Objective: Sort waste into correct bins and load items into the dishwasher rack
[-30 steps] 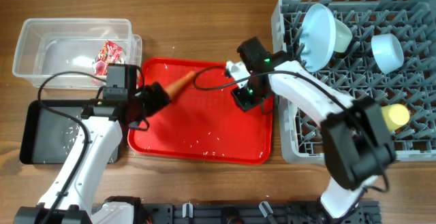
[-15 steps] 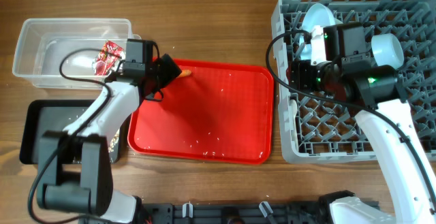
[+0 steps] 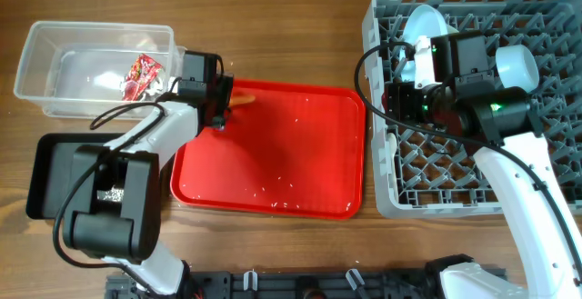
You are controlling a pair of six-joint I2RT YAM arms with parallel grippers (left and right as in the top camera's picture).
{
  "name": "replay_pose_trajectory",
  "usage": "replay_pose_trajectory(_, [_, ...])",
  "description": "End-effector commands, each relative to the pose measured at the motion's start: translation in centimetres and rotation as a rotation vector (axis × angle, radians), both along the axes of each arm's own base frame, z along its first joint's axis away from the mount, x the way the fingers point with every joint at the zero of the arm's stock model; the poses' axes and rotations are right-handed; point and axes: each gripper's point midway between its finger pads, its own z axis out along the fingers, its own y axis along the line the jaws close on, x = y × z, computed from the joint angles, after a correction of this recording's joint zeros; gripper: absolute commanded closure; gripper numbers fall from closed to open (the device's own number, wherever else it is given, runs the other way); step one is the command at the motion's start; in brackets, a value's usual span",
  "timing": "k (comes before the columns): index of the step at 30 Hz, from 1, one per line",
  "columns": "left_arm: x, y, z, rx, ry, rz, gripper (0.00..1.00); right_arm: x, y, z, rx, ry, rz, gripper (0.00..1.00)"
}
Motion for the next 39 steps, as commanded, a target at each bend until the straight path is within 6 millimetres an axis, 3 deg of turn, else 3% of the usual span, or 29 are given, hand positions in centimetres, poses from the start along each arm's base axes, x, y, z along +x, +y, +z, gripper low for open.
replay_pose_trajectory(1, [-0.9, 1.2, -1.9, 0.054, 0.050, 0.046, 0.39, 0.1, 0.0, 0.7, 0.013, -0.013, -0.014, 0.20])
replay_pose_trajectory(6, [-1.4, 1.7, -2.2, 0.079, 0.071, 0.057, 0.38, 0.1, 0.1, 0.6, 0.016, -0.009, -0.012, 0.20])
replay_pose_trajectory(12, [0.5, 1.5, -1.2, 0.072, -0.015, 0.061, 0.34, 0.0, 0.1, 0.6, 0.019, -0.005, -0.011, 0.20])
replay_pose_trajectory(16, [0.4, 1.5, -3.1, 0.075, 0.015, 0.058, 0.34, -0.1, 0.1, 0.6, 0.017, -0.004, -0.011, 0.20])
replay_pose_trajectory(20, [-0.2, 1.2, -3.6, 0.061, 0.046, 0.045, 0.38, -0.1, 0.1, 0.6, 0.018, -0.004, -0.011, 0.20])
replay_pose_trajectory(22, [-0.5, 1.3, -3.7, 0.065, 0.060, 0.046, 0.52, -0.1, 0.1, 0.6, 0.018, -0.003, -0.011, 0.20])
replay_pose_trajectory(24, [-0.4, 1.4, -3.7, 0.072, 0.053, 0.051, 0.60, -0.1, 0.1, 0.6, 0.018, -0.003, -0.011, 0.21])
replay_pose_trajectory(29, [-1.0, 1.6, -4.0, 0.081, 0.080, 0.051, 0.67, -0.1, 0.1, 0.6, 0.018, -0.003, -0.011, 0.20])
replay_pose_trajectory(33, [-2.7, 1.6, -4.4, 0.101, 0.152, -0.003, 0.85, -0.1, 0.1, 0.5, 0.018, -0.002, -0.010, 0.20])
replay_pose_trajectory(36, [-2.9, 1.6, -2.9, 0.141, 0.136, -0.089, 0.84, -0.1, 0.1, 0.5, 0.017, -0.002, -0.011, 0.20])
replay_pose_trajectory(39, [-3.8, 1.8, -0.1, 0.184, 0.119, -0.178, 0.82, -0.1, 0.1, 0.5, 0.017, -0.002, -0.011, 0.21])
